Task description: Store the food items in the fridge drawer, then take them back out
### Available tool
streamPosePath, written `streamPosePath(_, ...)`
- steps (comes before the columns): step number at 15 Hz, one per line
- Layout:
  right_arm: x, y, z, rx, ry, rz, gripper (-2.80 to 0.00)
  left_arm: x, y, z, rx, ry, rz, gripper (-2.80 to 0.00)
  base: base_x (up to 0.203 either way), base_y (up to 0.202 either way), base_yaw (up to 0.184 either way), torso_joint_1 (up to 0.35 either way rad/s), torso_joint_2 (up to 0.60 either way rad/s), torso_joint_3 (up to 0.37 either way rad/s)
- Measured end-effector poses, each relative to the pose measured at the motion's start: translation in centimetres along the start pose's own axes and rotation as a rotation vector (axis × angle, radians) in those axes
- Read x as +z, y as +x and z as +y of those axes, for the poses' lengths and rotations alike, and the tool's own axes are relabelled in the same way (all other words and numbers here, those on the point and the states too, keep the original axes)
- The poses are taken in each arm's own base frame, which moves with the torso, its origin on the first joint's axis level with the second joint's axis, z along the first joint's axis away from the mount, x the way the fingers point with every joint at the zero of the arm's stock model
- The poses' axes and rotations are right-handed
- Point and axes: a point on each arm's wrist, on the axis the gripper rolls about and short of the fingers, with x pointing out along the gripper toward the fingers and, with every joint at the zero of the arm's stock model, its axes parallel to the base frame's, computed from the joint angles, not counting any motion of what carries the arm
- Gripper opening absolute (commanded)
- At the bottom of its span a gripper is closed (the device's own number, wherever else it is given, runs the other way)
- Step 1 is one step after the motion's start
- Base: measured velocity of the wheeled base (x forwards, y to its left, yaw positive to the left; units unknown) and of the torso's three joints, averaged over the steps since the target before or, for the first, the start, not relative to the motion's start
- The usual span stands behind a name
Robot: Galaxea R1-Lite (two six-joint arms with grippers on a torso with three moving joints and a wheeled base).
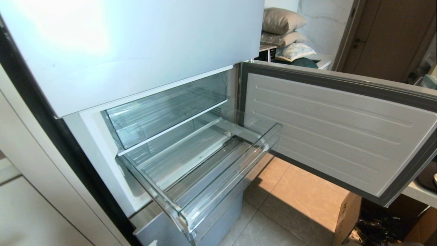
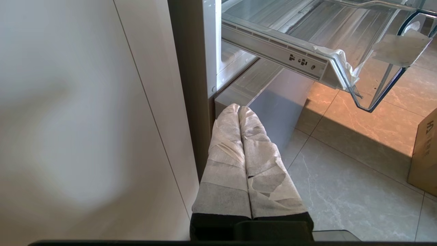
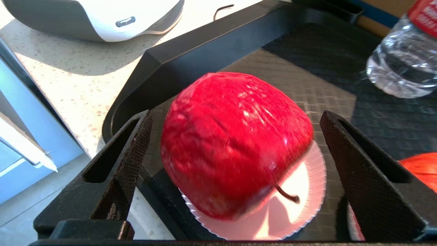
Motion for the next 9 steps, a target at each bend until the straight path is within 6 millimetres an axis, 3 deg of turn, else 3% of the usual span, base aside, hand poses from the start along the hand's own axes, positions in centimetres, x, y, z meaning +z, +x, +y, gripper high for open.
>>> streamPosePath(9, -0.28, 0.2, 0.83, 0.022, 0.022, 0.007, 0.0, 0.0, 0.0, 0.0, 0.0, 0.0, 0.0, -2.8, 0.0, 0.0, 0.0, 0.0, 0.0, 0.0)
